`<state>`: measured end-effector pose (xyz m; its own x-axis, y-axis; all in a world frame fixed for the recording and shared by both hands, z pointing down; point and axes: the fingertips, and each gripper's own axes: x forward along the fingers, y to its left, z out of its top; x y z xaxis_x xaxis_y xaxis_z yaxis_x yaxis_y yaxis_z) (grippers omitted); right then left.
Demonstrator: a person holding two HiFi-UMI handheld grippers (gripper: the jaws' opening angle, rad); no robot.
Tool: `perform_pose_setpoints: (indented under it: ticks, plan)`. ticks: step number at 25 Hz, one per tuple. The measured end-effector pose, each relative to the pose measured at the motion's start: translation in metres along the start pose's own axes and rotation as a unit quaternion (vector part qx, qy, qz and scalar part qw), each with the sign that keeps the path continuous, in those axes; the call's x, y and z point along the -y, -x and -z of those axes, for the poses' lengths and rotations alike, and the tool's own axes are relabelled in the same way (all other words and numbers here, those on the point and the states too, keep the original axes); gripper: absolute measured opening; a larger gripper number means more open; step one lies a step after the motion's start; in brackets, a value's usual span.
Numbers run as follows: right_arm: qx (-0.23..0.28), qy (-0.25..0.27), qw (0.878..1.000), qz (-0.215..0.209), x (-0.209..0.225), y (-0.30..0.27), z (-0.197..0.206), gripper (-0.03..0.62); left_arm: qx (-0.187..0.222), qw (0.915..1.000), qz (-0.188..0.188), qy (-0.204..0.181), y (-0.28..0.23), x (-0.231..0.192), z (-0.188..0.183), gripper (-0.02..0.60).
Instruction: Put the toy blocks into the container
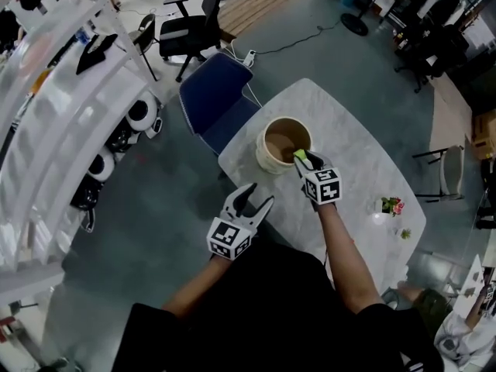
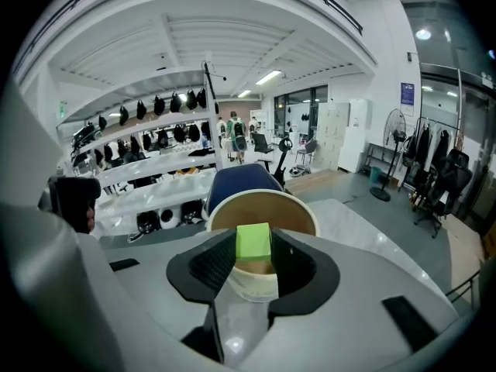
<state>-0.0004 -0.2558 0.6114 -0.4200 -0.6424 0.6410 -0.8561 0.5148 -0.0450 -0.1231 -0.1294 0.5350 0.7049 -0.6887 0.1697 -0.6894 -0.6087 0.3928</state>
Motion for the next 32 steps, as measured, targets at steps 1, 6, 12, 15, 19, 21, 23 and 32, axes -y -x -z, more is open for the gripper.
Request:
perform_pose_setpoints:
  ticks: [1,6,12,15,19,21,23,32]
  plan:
    - [-0.003,0.004,1.000,-0.003,-0.002,-0.003,-0.003,0.132,0.000,1.0000,-0.002,0.002,0.002,-0.003,0.000,0.212]
    - [-0.018,0.025,0.999,-0.016,-0.011,-0.026,-0.018,0.132,0.000,1.0000,-0.005,0.005,0.003,-0.021,-0.003,0.212]
    - [-0.064,0.047,0.996,-0.043,-0.017,-0.054,-0.019,0.132,0.002,0.9999,-0.011,0.011,0.001,-0.038,-0.005,0.212]
    - [-0.094,0.068,0.992,-0.058,-0.020,-0.066,-0.014,0.132,0.001,0.9998,-0.014,0.015,0.003,-0.042,-0.004,0.212]
    - [-0.134,0.098,0.984,-0.063,-0.021,-0.084,-0.005,0.132,-0.005,0.9995,-0.021,0.024,0.006,-0.054,0.002,0.212]
    - [-0.146,0.107,0.981,-0.072,-0.024,-0.090,0.001,0.132,-0.009,0.9992,-0.026,0.030,0.008,-0.059,0.007,0.212]
    - [-0.157,0.115,0.978,-0.076,-0.026,-0.095,0.006,0.132,-0.013,0.9989,-0.029,0.033,0.010,-0.063,0.011,0.212]
    - [-0.161,0.138,0.975,-0.072,-0.029,-0.105,-0.003,0.132,-0.017,0.9985,-0.037,0.036,0.008,-0.079,0.007,0.212]
